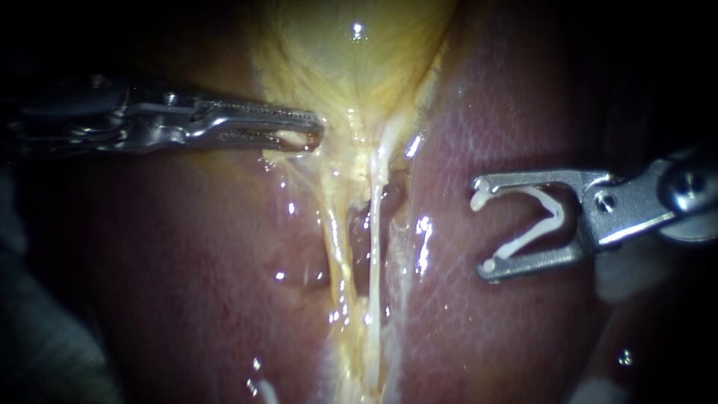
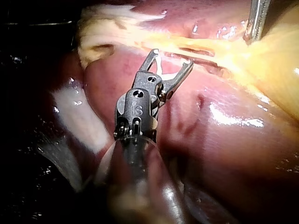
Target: Grabbing gallbladder
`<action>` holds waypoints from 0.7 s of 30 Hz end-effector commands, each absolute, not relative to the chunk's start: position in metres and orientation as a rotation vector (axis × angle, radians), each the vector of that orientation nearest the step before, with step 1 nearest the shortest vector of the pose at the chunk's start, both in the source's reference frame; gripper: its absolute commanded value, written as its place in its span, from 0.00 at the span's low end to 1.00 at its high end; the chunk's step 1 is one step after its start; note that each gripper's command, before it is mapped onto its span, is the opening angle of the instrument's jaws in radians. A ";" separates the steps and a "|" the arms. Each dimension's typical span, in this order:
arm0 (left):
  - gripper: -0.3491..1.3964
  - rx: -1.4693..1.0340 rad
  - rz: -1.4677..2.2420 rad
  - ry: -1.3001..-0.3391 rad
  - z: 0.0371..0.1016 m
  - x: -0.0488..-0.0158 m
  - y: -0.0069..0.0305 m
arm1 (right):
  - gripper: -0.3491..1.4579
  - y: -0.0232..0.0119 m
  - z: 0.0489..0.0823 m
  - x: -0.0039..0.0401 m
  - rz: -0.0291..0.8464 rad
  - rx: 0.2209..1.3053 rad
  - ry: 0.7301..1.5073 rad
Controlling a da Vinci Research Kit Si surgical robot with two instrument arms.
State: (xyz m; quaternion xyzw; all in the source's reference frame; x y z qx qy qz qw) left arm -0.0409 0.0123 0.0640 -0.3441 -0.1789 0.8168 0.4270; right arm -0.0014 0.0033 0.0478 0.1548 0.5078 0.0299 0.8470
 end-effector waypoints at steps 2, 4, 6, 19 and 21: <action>0.00 -0.858 2.036 -0.453 0.0636 -0.0409 0.0123 | 0.47 0.0032 0.0478 -0.0014 0.063 0.327 1.071; 0.00 -0.857 2.034 -0.457 0.0629 -0.0409 0.0126 | 0.47 0.0032 0.0478 -0.0014 0.063 0.327 1.071; 0.00 -0.856 2.032 -0.463 0.0622 -0.0408 0.0130 | 0.47 0.0032 0.0478 -0.0014 0.063 0.327 1.071; 0.00 -0.925 2.001 -0.534 0.0554 -0.0381 0.0172 | 0.47 0.0032 0.0478 -0.0014 0.063 0.327 1.071; 0.00 -0.934 2.001 -0.540 0.0548 -0.0378 0.0175 | 0.47 0.0032 0.0478 -0.0014 0.063 0.327 1.071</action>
